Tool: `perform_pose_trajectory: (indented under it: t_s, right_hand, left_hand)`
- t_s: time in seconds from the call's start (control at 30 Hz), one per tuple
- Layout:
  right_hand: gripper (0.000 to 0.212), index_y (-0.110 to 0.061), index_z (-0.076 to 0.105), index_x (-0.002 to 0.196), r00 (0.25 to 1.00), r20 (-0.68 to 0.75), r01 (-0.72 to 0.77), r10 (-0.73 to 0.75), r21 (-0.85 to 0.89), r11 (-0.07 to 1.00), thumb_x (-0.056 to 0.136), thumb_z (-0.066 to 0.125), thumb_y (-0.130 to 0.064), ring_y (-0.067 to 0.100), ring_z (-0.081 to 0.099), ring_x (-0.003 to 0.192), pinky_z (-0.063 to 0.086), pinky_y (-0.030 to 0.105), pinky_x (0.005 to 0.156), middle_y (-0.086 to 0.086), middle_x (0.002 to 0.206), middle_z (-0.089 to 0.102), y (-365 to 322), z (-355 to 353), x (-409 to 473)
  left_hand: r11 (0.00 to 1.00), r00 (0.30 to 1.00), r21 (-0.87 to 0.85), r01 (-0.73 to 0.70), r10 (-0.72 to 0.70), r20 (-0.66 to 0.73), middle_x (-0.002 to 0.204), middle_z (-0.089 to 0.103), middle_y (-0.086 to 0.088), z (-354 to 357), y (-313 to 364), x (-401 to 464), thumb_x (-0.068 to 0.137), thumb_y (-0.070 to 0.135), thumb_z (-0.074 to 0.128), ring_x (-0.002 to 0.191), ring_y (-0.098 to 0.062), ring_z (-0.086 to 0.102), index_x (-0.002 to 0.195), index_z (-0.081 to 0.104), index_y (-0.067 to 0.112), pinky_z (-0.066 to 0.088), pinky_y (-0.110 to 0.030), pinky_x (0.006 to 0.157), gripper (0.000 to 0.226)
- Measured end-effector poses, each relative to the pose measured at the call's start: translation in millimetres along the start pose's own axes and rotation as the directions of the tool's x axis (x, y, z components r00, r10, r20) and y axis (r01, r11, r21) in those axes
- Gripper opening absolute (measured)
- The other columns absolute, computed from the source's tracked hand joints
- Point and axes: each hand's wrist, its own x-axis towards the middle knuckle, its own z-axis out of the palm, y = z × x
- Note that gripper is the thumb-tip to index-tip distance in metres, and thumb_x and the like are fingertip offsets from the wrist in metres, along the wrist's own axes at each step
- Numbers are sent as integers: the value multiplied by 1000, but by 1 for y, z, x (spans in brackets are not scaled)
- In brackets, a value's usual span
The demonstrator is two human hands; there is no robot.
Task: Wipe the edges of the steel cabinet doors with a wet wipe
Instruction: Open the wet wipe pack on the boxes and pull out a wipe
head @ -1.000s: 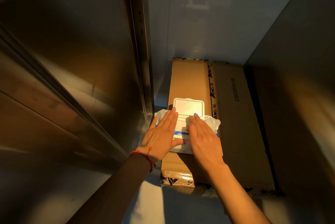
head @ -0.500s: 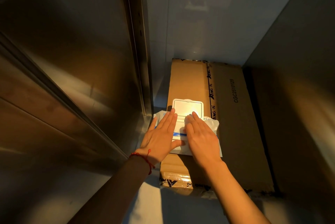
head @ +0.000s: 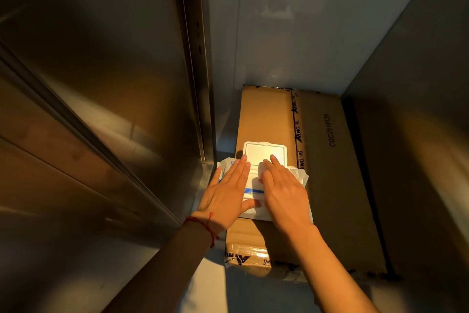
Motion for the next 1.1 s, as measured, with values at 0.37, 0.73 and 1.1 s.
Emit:
perform_pose_trajectory:
  t_s: [0.37,0.73,1.1]
  right_hand:
    - [70,-1,74,87,995,-91,47,-46,14,999,26,96,-27,31,68,90,54,40,71,17,99,70,-1,-1,-4]
    - [61,-1,73,82,987,-153,52,-44,49,997,29,96,-20,33,68,90,55,43,65,19,99,70,-2,-12,1]
    - [56,1,73,83,977,-207,68,-52,71,995,34,95,-14,34,67,92,54,45,68,21,99,69,-4,-17,3]
  left_hand:
    - [1000,999,3,7,-7,-32,155,-19,0,4,-1,1,92,58,31,143,-17,-12,145,-20,18,-10,-37,110,83]
    - [1000,999,16,0,1,-33,155,-18,-2,3,-2,1,93,57,32,142,-17,-12,145,-18,18,-10,-37,110,82]
    - [1000,1000,-28,-12,12,-4,155,-17,-2,-7,-1,-3,94,55,32,142,-15,-13,146,-16,17,-5,-40,117,80]
